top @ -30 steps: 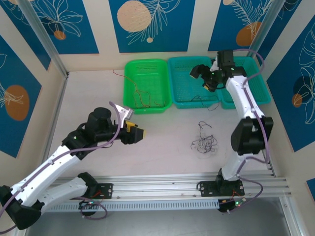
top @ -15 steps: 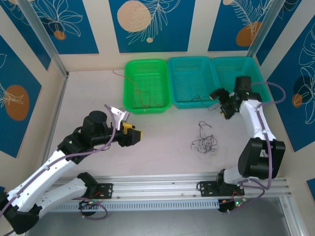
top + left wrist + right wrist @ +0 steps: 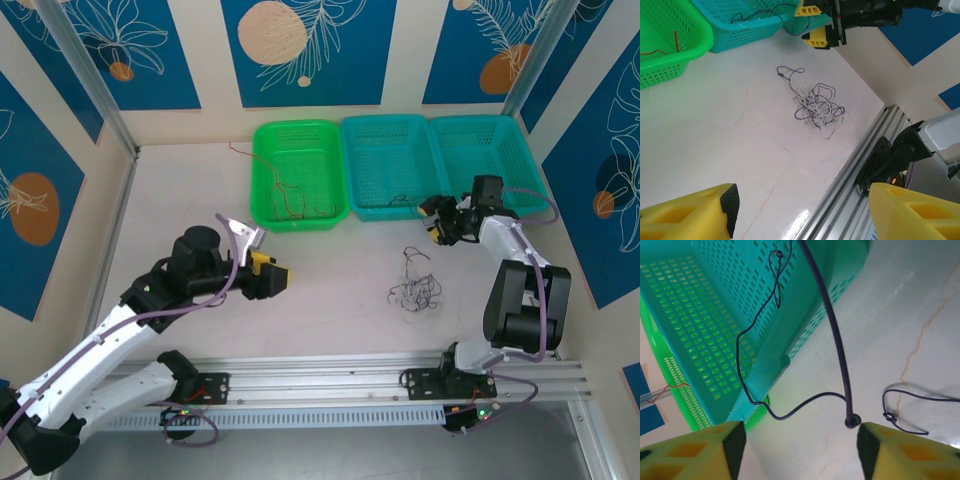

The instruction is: Untangle the cables

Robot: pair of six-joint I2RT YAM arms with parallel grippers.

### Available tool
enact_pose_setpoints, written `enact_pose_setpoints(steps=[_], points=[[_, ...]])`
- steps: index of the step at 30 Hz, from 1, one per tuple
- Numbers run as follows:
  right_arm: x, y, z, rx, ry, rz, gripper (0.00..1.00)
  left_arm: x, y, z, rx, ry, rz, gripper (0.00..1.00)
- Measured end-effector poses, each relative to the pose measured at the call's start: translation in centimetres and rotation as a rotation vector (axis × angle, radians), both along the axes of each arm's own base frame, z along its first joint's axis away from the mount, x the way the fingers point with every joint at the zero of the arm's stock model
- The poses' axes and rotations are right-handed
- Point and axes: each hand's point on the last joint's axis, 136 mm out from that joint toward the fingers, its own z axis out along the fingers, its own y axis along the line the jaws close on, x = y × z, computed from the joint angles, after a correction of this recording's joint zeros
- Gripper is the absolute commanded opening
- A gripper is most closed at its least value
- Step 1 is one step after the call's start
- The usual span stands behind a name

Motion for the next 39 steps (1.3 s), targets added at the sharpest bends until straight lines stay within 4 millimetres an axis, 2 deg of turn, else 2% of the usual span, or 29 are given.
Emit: enact_pose_setpoints(steps=[2, 7, 11, 14, 16, 22, 28, 35, 36, 39], points=[[0.2, -0.3, 0.0, -0.016, -0.007, -0.006, 0.17, 0.0, 0.0, -0.1, 0.001, 0.001, 0.0, 0.71], [0.1, -0.8, 0.1, -0.064, -0.021, -0.002, 0.0, 0.0, 0.0, -0.1, 0.001, 0.001, -0.001, 0.74], [-0.3, -0.9, 1.7, -0.101, -0.063, 0.011, 0.0, -0.1, -0.1, 0.0, -0.003, -0.002, -0.008, 0.77], [-0.2, -1.1, 3.9, -0.131, -0.113, 0.017, 0.21, 0.0, -0.2, 0.2, -0.011, -0.01, -0.009, 0.81], [-0.2, -1.5, 4.8, -0.162, -0.138, 0.013, 0.28, 0.0, -0.2, 0.3, -0.014, -0.012, -0.008, 0.83], [-0.4, -2.7, 4.3, -0.203, -0.134, -0.003, 0.36, -0.1, -0.2, 0.4, -0.017, -0.013, -0.01, 0.86], [-0.1, -3.5, 2.2, -0.225, -0.115, 0.003, 0.35, -0.2, -0.1, 0.7, -0.023, -0.02, -0.01, 0.87], [1.0, -3.8, 0.2, -0.226, -0.097, 0.017, 0.26, -0.2, -0.1, 0.7, -0.023, -0.02, -0.01, 0.87], [1.1, -3.8, -0.1, -0.225, -0.094, 0.019, 0.24, -0.2, -0.1, 0.7, -0.023, -0.02, -0.01, 0.87], [1.2, -3.8, -0.6, -0.223, -0.087, 0.03, 0.1, -0.2, -0.1, 0.7, -0.023, -0.02, -0.01, 0.88]])
